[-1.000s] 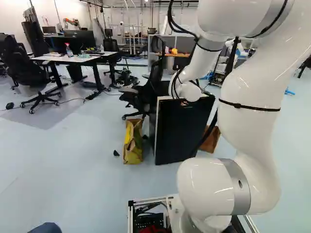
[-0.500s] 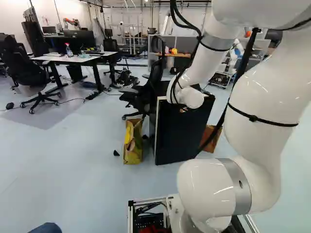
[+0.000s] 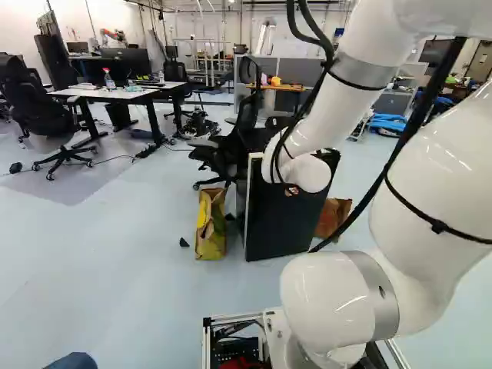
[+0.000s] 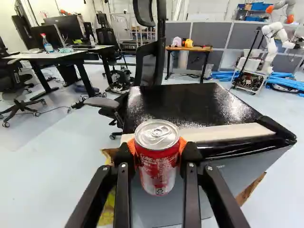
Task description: Grab a drink from the fridge
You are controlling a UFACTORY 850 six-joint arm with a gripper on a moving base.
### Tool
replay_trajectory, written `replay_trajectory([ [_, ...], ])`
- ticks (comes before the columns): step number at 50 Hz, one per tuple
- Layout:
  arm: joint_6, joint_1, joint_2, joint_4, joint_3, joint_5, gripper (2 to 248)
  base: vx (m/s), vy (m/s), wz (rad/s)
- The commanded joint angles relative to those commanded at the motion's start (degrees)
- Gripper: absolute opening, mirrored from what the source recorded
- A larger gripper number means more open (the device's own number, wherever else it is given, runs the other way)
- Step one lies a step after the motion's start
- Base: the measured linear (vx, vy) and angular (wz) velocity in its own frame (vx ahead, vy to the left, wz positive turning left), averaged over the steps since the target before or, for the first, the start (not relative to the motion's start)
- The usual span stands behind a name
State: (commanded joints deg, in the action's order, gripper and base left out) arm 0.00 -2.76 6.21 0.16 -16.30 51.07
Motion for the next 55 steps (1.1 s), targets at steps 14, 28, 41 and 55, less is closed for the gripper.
replay_trajectory([
  [14,0.0,1.15,4.07,-0.07,4.7,-0.45,100,0.0,0.0,0.0],
  [28,0.0,2.0,7.09,-0.11,8.18,-0.78,100,0.0,0.0,0.0],
  [41,0.0,2.5,8.87,-0.14,10.24,-0.97,100,0.0,0.0,0.0],
  [55,0.0,2.74,9.75,-0.16,11.25,-1.07,100,0.0,0.0,0.0],
])
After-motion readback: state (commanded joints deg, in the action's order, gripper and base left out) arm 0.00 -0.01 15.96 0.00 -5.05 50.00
